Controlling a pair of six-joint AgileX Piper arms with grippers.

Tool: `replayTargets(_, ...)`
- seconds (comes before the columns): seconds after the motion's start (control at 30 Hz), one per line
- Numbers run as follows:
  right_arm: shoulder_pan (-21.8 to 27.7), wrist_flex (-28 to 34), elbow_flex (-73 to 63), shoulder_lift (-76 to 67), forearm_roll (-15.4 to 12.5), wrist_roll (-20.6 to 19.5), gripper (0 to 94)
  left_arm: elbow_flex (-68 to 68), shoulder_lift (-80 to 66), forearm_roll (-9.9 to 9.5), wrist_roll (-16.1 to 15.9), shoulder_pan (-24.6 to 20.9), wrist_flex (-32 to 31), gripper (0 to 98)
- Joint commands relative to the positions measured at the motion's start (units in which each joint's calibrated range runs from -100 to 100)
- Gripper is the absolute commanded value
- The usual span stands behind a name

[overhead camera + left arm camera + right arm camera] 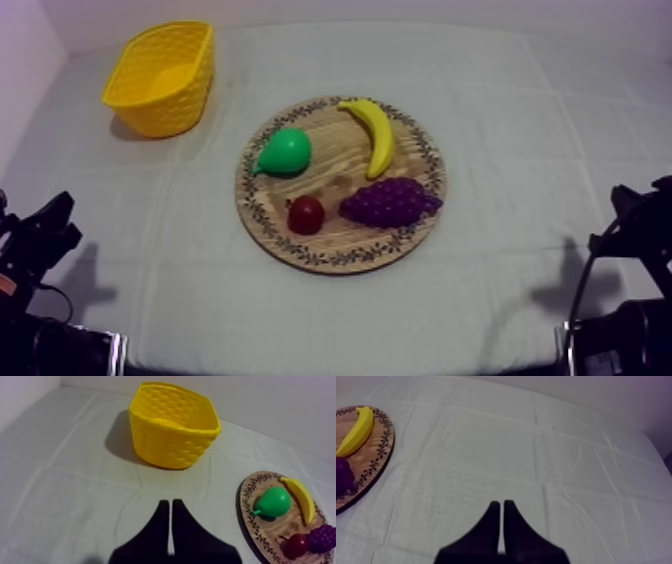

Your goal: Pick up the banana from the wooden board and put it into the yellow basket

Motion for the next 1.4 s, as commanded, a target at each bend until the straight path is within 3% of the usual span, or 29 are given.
replayTargets(0.0,0.03,0.01,0.05,-0.05,0.01,0.00,0.4,0.00,-0.01,-0.02,0.00,0.01,0.02,0.1)
replayTargets(1.37,0.03,0.01,0.05,-0.05,0.01,0.00,0.4,0.00,-0.01,-0.02,0.48,-0.22,0.13,0.1)
